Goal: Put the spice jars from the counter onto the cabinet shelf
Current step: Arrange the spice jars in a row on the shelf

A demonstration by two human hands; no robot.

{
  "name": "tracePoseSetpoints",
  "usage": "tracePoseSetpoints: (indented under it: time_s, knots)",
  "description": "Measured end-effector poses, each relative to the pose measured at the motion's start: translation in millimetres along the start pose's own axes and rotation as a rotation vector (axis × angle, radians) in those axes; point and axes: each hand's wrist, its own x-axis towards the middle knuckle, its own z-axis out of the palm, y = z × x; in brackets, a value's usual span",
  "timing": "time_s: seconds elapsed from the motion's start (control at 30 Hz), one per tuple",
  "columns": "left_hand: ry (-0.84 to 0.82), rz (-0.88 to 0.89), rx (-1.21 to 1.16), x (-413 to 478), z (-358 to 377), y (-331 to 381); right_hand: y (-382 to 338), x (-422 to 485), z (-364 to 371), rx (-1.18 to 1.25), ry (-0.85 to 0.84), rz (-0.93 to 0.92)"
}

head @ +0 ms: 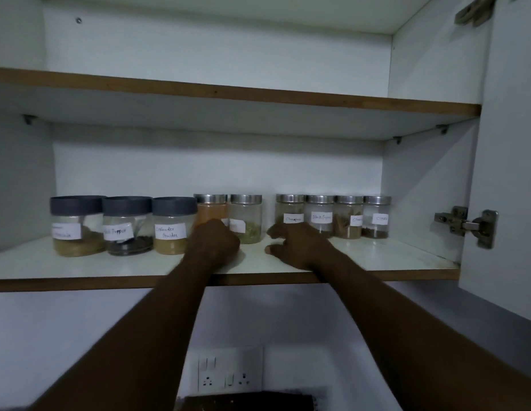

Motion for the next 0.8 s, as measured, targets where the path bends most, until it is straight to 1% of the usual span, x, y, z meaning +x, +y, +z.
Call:
tracePoseSetpoints:
  time_s: [0.1,0.17,0.2,0.3,0.47,0.53,0.6,0.67,0.8]
  knots:
    - [-0.006,0.014,0.025,7.0,3.5,-1.7,-30.2,12.3,15.8,0.039,0.009,-0.020]
    - [-0.005,0.034,0.029,12.6,7.7,-1.1,-41.6,21.1,23.9,0.054,0.004,-0.005]
    - [-0.030,0.040,0.038,15.1,7.8,-0.1,-44.9,24.6,26.4,0.058,-0.006,0.011]
    - [-0.126,0.030,0.081,22.9,3.2,1.3,-48.4,29.3,30.7,0.072,-0.037,0.050]
    - [-0.161,0.060,0.059,40.4,7.2,-4.3,-45.7,33.0,33.3,0.113,-0.096,0.090]
    - [-0.142,0.083,0.060,43.0,9.7,-4.3,-44.7,35.9,33.5,0.130,-0.105,0.117]
    - [-0.078,0.114,0.059,41.9,12.1,-4.3,-44.0,38.1,32.2,0.157,-0.094,0.167]
    - [-0.031,0.138,0.048,37.2,13.0,-5.2,-44.8,38.3,33.3,0.172,-0.063,0.192]
    - [0.005,0.162,0.021,29.7,12.0,-3.2,-43.8,33.7,34.4,0.166,0.014,0.200]
